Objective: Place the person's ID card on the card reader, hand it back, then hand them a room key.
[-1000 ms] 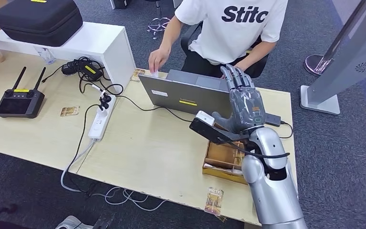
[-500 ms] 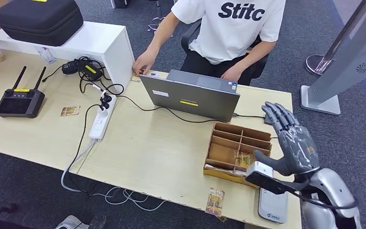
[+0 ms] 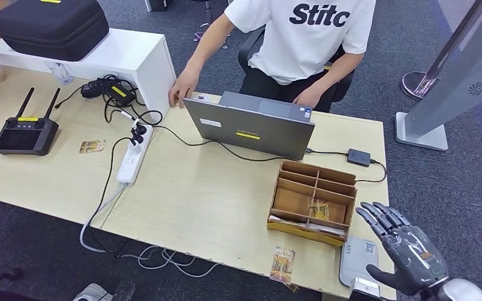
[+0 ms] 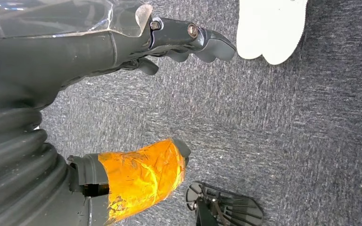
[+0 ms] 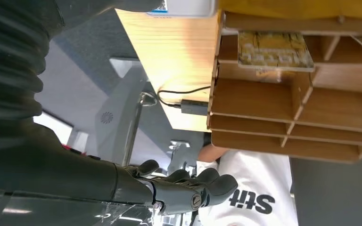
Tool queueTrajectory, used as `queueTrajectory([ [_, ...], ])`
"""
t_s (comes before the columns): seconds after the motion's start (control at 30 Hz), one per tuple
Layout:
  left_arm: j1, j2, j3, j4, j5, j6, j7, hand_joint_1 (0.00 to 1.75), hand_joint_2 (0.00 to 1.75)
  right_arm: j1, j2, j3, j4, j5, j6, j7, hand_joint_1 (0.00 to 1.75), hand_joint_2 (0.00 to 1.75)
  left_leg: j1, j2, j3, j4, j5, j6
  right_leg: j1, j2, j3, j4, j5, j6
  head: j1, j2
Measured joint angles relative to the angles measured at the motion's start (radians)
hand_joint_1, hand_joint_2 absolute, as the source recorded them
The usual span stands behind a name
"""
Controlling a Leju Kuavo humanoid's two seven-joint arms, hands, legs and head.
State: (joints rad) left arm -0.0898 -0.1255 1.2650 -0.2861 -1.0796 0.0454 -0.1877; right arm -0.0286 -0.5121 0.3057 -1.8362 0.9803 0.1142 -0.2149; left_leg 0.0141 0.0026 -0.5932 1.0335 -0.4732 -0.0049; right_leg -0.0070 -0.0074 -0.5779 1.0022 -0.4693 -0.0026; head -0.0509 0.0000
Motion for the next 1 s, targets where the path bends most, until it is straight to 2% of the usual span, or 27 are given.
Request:
queueTrajectory([
  [0.07,-0.002,0.0,0.0,0.0,0.0,0.002,0.003,0.0,1.75,0.0,0.001,0.029,0.001,0.058,-0.016,0.045,0.0,1.75,0.0,0.0,0.0,0.0,0.0,0.0,0.0,0.0,0.0,0.0,0.0,0.0,0.0,0.0],
  [0.17,-0.002,-0.004,0.0,0.0,0.0,0.01,0.009,0.0,1.75,0.009,0.041,0.068,0.009,0.233,-0.089,0.181,0.0,1.75,0.001,0.0,0.0,0.0,0.0,0.0,0.0,0.0,0.0,0.0,0.0,0.0,0.0,0.0],
  [0.23,-0.004,-0.008,0.0,0.0,-0.001,0.016,0.012,0.0,1.75,0.029,0.11,0.093,0.017,0.36,-0.142,0.278,0.0,1.75,0.001,0.0,0.001,0.0,0.0,0.0,0.001,0.0,0.0,0.0,0.0,0.0,0.0,0.0],
  [0.33,-0.006,-0.014,0.0,0.0,-0.003,0.018,0.017,0.0,1.75,0.071,0.224,0.129,0.023,0.447,-0.179,0.346,0.0,1.75,0.001,0.0,0.001,-0.001,0.0,0.0,0.001,0.0,0.0,0.001,-0.001,-0.001,0.0,0.0],
  [0.43,-0.006,-0.018,0.0,0.0,-0.005,0.018,0.019,0.0,1.75,0.097,0.297,0.147,0.024,0.458,-0.182,0.361,0.0,1.75,0.001,0.0,0.0,-0.001,0.0,-0.001,0.001,0.0,0.0,0.001,-0.002,-0.002,0.0,0.0],
  [0.57,-0.006,-0.019,0.0,0.0,-0.006,0.018,0.02,0.0,1.75,0.117,0.352,0.148,0.025,0.453,-0.18,0.357,0.0,1.75,0.001,0.0,0.0,-0.001,0.0,-0.001,0.001,0.0,0.0,0.001,-0.002,-0.002,0.0,0.0],
  [0.77,-0.006,-0.019,0.0,-0.001,-0.009,0.018,0.02,0.0,1.75,0.143,0.408,0.137,0.028,0.449,-0.172,0.341,0.0,1.75,0.0,0.0,0.0,-0.001,0.0,0.0,0.0,0.0,0.0,0.001,-0.001,-0.001,0.0,0.0],
  [1.0,-0.006,-0.019,0.0,-0.001,-0.014,0.018,0.021,0.0,1.75,0.159,0.441,0.12,0.042,0.444,-0.17,0.338,0.0,1.75,0.0,0.0,0.001,-0.001,0.0,0.0,0.0,0.0,0.0,0.001,-0.001,-0.001,0.0,0.0],
])
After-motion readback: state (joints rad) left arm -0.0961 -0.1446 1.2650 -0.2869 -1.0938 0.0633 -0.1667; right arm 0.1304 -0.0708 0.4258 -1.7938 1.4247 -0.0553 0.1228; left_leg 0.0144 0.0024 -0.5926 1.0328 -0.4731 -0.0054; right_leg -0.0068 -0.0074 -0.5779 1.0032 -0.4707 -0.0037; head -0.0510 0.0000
